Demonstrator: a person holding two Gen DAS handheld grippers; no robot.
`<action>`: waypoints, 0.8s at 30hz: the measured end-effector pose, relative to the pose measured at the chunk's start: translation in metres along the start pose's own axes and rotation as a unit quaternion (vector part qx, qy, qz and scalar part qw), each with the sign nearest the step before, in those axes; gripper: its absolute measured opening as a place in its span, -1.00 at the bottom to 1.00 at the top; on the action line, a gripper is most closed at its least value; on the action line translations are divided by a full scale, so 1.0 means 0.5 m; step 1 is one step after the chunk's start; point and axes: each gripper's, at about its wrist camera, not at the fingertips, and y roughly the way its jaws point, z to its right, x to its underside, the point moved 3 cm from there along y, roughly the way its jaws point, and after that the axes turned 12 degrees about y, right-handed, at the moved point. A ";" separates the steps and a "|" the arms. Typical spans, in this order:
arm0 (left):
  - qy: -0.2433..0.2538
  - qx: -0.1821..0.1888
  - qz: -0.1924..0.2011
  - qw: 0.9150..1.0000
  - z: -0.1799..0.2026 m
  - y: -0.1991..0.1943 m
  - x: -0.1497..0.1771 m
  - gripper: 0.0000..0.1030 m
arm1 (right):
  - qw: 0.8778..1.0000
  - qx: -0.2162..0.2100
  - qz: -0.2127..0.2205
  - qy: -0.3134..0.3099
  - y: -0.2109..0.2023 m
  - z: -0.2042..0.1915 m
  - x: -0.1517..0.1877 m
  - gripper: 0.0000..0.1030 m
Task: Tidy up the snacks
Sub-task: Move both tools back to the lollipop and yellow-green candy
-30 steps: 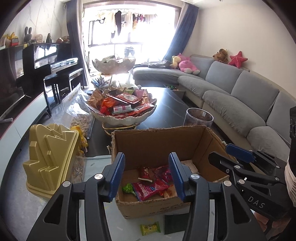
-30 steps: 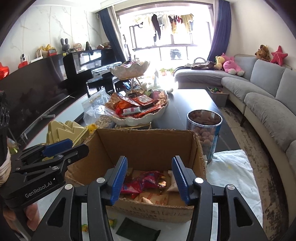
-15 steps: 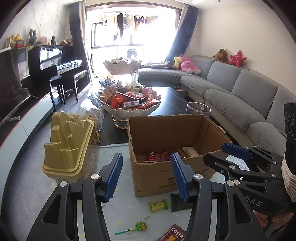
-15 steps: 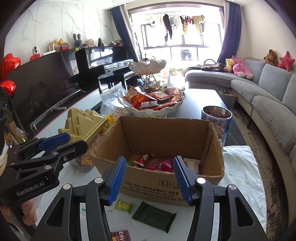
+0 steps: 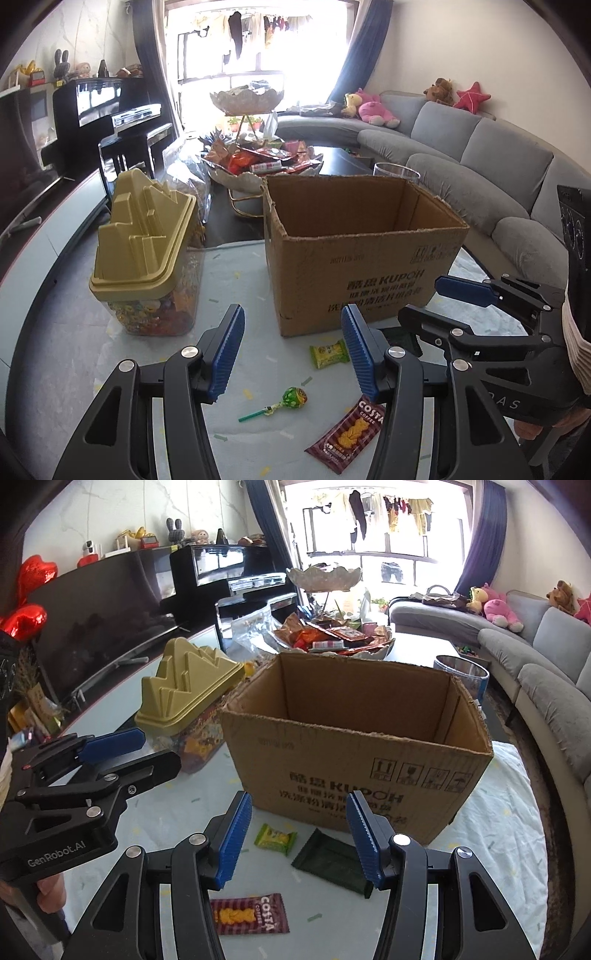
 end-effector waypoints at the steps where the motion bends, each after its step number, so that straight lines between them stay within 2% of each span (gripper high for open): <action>1: 0.001 0.000 -0.005 1.000 -0.001 0.004 0.008 0.05 | 1.000 0.000 -0.004 -0.003 0.003 -0.001 0.006 0.06; 13: 0.014 0.017 -0.063 0.998 0.003 0.071 0.110 0.04 | 0.995 0.003 -0.079 -0.054 0.085 -0.015 0.072 0.06; 24: 0.019 0.048 -0.106 0.993 0.015 0.145 0.168 0.03 | 0.993 0.014 -0.101 -0.060 0.123 -0.001 0.103 0.06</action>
